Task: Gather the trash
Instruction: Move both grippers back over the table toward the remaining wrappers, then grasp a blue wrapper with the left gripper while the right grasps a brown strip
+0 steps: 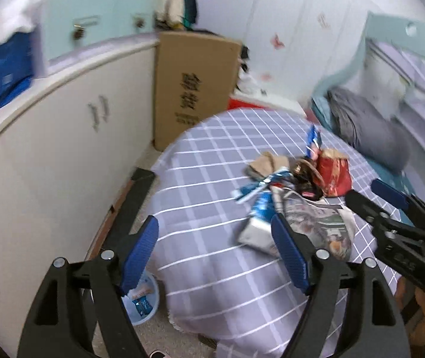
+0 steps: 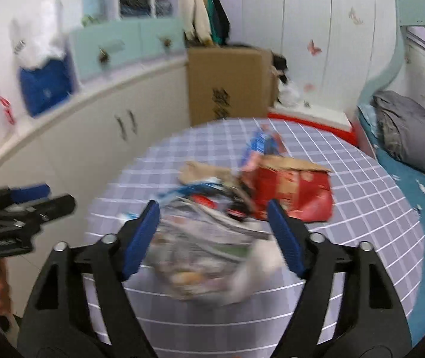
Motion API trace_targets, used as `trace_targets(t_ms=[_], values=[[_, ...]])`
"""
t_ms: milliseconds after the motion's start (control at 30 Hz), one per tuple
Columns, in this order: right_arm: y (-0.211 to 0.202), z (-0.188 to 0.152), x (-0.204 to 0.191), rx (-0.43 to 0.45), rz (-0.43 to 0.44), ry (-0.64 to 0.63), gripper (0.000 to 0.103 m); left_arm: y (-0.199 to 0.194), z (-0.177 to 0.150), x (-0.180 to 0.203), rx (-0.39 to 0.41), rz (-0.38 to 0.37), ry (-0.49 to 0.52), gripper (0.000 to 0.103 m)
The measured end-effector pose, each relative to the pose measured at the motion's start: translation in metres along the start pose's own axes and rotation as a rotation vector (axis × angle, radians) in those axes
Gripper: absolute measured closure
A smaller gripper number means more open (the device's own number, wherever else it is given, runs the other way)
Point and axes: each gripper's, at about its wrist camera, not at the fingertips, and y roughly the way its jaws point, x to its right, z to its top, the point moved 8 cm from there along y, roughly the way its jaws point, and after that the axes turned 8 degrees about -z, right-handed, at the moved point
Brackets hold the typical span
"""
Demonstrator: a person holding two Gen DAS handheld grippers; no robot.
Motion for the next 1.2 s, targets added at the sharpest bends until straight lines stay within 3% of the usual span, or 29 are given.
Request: trace_targets(t_ms=[67, 267, 333, 433, 500, 767, 833, 867, 1000, 1200], values=[[0.02, -0.003, 0.005, -0.052, -0.007, -0.036, 0.038, 0.018, 0.005, 0.011, -0.034, -0.014, 0.027, 0.027], [0.059, -0.005, 0.006, -0.114, 0.001, -0.092, 0.067, 0.063, 0.015, 0.023, -0.13, -0.009, 0.09, 0.027], [0.066, -0.006, 0.005, -0.125, 0.006, -0.099, 0.072, 0.078, 0.02, 0.022, -0.143, -0.003, 0.099, 0.027], [0.07, -0.006, 0.009, -0.119, 0.026, -0.086, 0.086, 0.095, 0.026, 0.022, -0.155, 0.007, 0.122, 0.036], [0.07, -0.005, 0.012, -0.11, 0.033, -0.074, 0.087, 0.108, 0.027, 0.023, -0.182, -0.005, 0.133, 0.043], [0.073, 0.003, 0.019, -0.088, 0.06, -0.045, 0.093, 0.142, 0.027, 0.03, -0.224, -0.006, 0.179, 0.053], [0.074, 0.003, 0.019, -0.088, 0.062, -0.046, 0.095, 0.146, 0.027, 0.032, -0.235, -0.017, 0.187, 0.072], [0.074, 0.004, 0.019, -0.085, 0.066, -0.042, 0.095, 0.148, 0.026, 0.034, -0.244, -0.025, 0.191, 0.075], [0.064, 0.008, 0.021, -0.055, 0.073, -0.031, 0.097, 0.136, 0.028, 0.04, -0.206, -0.082, 0.175, 0.093], [0.048, 0.018, 0.013, -0.041, 0.074, -0.069, 0.097, 0.108, 0.042, 0.039, -0.122, -0.11, 0.141, 0.096]])
